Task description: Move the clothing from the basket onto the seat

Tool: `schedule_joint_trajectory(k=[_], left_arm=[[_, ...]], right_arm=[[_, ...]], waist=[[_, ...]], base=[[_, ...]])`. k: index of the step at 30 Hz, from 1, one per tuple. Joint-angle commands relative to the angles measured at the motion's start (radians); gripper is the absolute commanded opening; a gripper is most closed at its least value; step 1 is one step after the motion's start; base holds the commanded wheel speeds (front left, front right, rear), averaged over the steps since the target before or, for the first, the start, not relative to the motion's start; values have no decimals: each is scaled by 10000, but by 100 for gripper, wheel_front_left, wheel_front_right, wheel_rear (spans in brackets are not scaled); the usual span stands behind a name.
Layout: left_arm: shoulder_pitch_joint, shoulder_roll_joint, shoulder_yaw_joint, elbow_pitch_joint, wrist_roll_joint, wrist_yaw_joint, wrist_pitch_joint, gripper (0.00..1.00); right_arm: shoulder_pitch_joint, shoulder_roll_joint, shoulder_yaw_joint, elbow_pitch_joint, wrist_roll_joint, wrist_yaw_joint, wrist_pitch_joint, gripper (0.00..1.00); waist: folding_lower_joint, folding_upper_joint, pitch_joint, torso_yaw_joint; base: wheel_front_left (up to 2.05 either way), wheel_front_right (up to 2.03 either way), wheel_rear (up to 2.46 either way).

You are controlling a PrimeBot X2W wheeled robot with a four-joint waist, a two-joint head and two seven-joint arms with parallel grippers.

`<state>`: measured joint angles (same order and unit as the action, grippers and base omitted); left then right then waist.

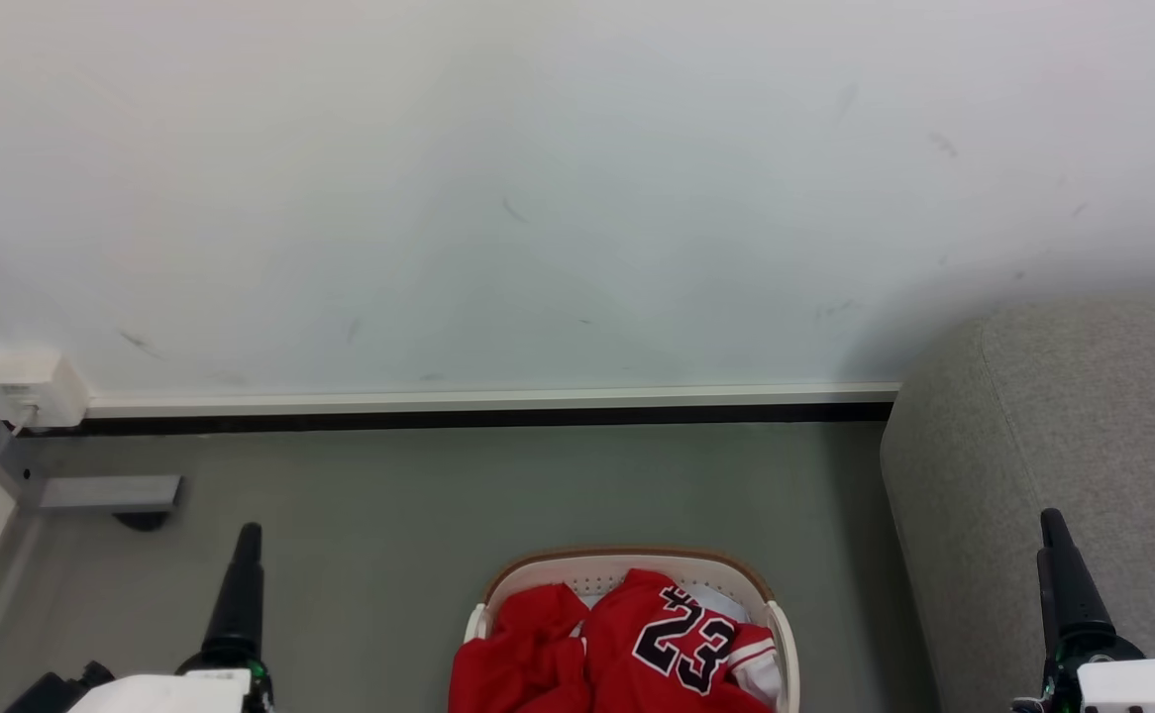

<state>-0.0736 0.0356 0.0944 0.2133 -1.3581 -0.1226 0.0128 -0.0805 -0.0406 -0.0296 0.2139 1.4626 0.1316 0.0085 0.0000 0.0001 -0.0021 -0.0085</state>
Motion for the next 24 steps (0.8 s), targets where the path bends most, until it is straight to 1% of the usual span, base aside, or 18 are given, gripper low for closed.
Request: schedule_joint_trajectory(k=[1,6,12,20,24], left_arm=[[-109,85,40,-214,448,-22,-134,100],[-50,93,-24,-400,1656,-9,-332,100],[54,102,-166,-628,3176,172,-558,100],[154,135,-399,-599,5186,365,-838,100],[181,214,-505,-583,6073,605,-969,100]], right_arm=[[-238,-163,79,-227,-327,-3,-85,100],[-287,-280,298,-371,-1585,-4,-287,100],[-285,-408,601,-456,-3188,-5,-514,100],[-274,-566,952,-386,-5365,-6,-796,100],[-291,-556,1058,-330,-6171,-6,-932,100]], waist=[[0,-1,-8,-14],[0,-1,-22,-79],[0,-1,-63,-118],[0,-1,-80,-136],[0,-1,-95,-151]], base=[[0,0,0],[0,0,0],[0,0,0],[0,0,0],[0,0,0]])
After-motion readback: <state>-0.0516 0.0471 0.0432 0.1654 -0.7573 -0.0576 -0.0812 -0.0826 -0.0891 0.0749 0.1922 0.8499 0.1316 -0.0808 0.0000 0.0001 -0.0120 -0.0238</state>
